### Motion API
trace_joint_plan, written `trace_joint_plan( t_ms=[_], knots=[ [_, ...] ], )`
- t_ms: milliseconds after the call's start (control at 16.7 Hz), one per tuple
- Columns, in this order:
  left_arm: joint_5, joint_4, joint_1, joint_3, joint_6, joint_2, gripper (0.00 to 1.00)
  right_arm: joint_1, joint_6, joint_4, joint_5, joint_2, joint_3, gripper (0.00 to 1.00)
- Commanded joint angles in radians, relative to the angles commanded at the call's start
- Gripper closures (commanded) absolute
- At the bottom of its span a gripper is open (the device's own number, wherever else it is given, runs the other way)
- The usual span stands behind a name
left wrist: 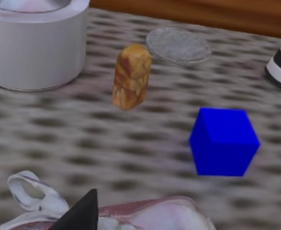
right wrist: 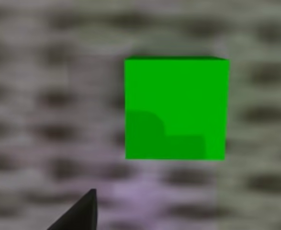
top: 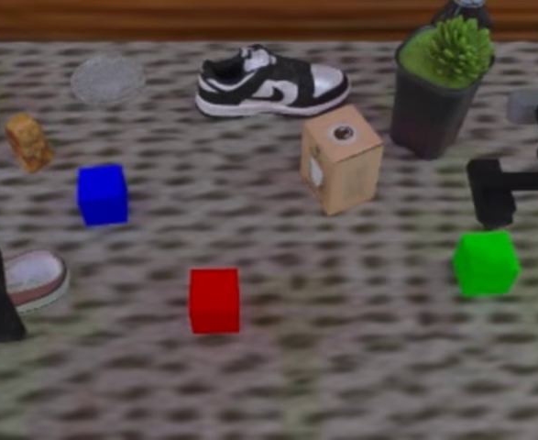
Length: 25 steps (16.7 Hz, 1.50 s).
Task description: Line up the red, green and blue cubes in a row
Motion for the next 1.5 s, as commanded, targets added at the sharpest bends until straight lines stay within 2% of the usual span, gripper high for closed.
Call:
trace_joint_plan(
  t_ms=[360, 780, 1260, 1500],
  knots=[
    [0.016, 0.186, 0.057, -0.16, 0.153, -0.264, 0.0, 0.038, 0.03, -0.141, 0.0, 0.263, 0.216, 0.0],
    [0.017, 0.2, 0.06, -0.169, 0.165, -0.284, 0.0, 0.037, 0.031, -0.146, 0.0, 0.283, 0.229, 0.0],
    [0.017, 0.2, 0.06, -0.169, 0.165, -0.284, 0.0, 0.042, 0.035, 0.114, 0.001, 0.389, 0.08, 0.0],
    [0.017, 0.2, 0.06, -0.169, 0.165, -0.284, 0.0, 0.043, 0.036, 0.134, 0.001, 0.4, 0.066, 0.0]
  ],
)
